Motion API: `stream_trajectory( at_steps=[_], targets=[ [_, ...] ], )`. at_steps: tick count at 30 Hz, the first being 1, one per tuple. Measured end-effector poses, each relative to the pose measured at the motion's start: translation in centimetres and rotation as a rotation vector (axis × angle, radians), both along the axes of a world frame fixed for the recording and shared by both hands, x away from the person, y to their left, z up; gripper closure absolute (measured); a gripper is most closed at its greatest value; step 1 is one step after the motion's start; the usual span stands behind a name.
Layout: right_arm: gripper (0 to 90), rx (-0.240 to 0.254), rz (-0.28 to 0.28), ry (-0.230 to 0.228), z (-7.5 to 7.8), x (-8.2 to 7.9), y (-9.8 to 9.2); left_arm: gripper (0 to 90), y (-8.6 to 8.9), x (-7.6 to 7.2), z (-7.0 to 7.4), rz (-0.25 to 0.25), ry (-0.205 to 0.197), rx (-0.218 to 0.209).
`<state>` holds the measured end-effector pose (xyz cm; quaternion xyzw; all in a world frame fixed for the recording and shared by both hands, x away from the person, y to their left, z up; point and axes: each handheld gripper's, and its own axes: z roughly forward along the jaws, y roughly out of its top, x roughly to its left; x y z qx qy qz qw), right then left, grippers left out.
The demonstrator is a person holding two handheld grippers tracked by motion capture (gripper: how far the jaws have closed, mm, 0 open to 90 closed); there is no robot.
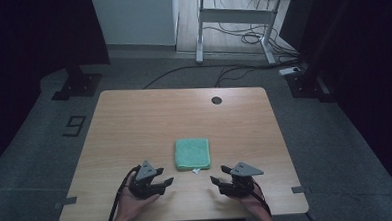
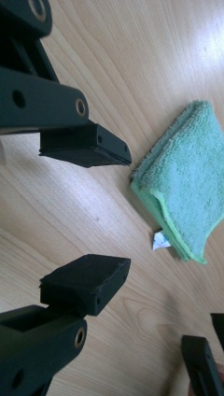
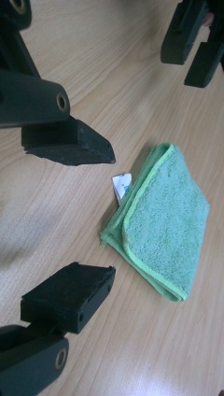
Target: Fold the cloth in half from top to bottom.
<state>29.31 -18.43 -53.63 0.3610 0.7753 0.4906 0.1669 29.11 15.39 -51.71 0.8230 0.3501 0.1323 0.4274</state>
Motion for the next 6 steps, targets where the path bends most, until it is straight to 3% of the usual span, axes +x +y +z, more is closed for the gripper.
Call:
stream_trajectory(
  at_steps=[6],
  targets=[
    [34.9,0.023,-0.004,-0.015,0.35,-0.32,-0.13,40.5,0.17,-0.01,-0.14,0.003,0.006,-0.007]
  ],
)
